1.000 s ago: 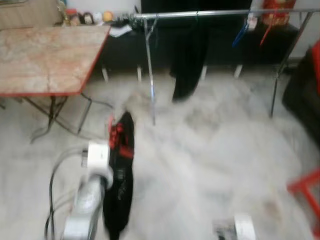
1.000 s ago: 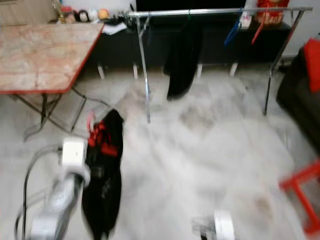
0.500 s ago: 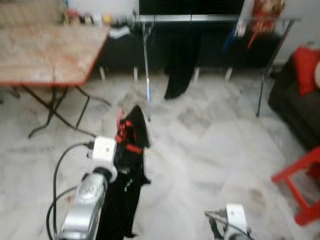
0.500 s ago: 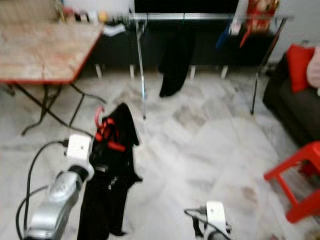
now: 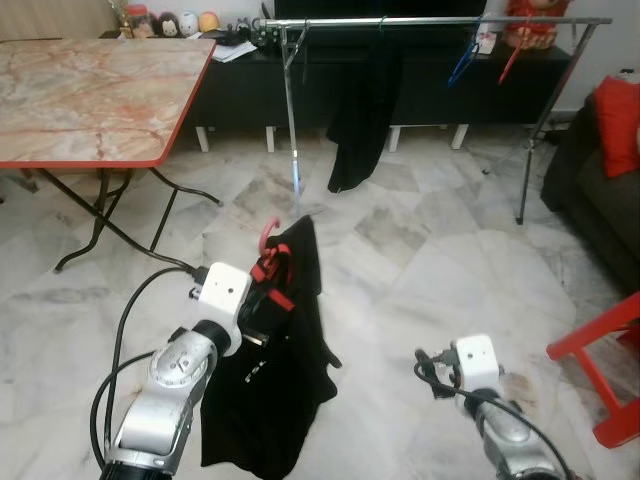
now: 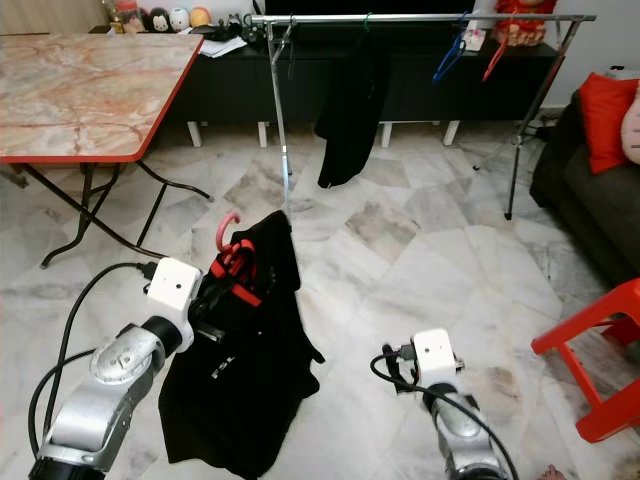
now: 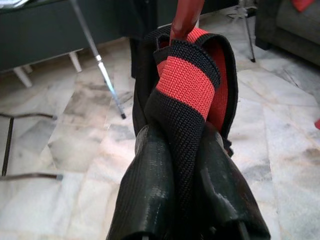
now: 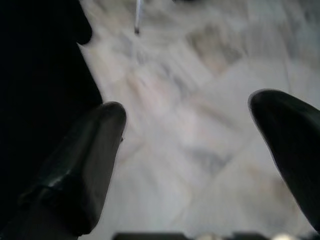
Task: Hang hanger
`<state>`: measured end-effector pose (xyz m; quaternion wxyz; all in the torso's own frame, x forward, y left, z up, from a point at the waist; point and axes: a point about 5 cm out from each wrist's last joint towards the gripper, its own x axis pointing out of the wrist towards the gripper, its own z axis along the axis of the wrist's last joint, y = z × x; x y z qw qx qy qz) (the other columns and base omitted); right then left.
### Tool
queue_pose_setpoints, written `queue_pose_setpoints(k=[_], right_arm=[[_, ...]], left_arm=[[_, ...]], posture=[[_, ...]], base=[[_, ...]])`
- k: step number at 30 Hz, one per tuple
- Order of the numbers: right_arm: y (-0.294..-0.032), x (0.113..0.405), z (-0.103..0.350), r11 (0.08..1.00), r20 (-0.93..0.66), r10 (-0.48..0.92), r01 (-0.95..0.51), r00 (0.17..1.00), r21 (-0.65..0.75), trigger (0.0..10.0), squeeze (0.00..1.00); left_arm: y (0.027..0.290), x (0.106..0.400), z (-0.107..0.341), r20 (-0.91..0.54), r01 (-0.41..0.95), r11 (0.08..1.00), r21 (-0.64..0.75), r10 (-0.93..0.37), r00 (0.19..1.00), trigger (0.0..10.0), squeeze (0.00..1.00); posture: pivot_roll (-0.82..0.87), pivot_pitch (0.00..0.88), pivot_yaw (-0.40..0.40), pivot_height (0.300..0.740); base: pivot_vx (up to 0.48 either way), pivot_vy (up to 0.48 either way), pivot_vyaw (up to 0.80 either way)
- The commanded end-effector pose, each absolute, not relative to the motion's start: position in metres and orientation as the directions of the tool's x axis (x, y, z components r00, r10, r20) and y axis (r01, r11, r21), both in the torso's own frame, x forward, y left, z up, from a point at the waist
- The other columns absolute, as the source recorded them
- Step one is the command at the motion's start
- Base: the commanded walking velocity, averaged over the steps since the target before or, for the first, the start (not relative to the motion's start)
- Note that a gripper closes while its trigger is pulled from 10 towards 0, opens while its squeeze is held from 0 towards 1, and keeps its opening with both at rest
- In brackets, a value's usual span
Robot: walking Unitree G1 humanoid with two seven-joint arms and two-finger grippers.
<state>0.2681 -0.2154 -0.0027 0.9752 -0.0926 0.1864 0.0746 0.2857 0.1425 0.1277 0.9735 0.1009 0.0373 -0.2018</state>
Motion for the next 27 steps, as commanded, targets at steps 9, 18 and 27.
queue_pose_setpoints(k=[9,18,27], right_arm=[[-0.197,0.280,0.042,0.854,-0.201,0.455,-0.489,0.868,-0.177,10.0,0.00],[-0.180,0.279,0.063,0.813,-0.113,0.547,-0.558,0.830,-0.167,10.0,0.55],[-0.180,0.287,0.081,0.840,-0.061,0.502,-0.504,0.862,-0.204,10.0,0.10]], left_arm=[[0.118,0.294,0.171,-0.010,0.547,0.825,0.145,-0.551,0.834,10.0,0.00],[0.097,0.291,0.187,0.015,0.667,0.727,0.163,-0.678,0.735,10.0,0.00],[0.070,0.280,0.198,0.043,0.778,0.608,0.155,-0.791,0.610,10.0,0.00]], posture=[[-0.01,0.000,-0.024,0.740],[-0.01,0.000,-0.024,0.740],[-0.02,0.000,-0.025,0.740]], base=[[0.000,0.000,0.00],[0.000,0.000,0.00],[0.000,0.000,0.00]])
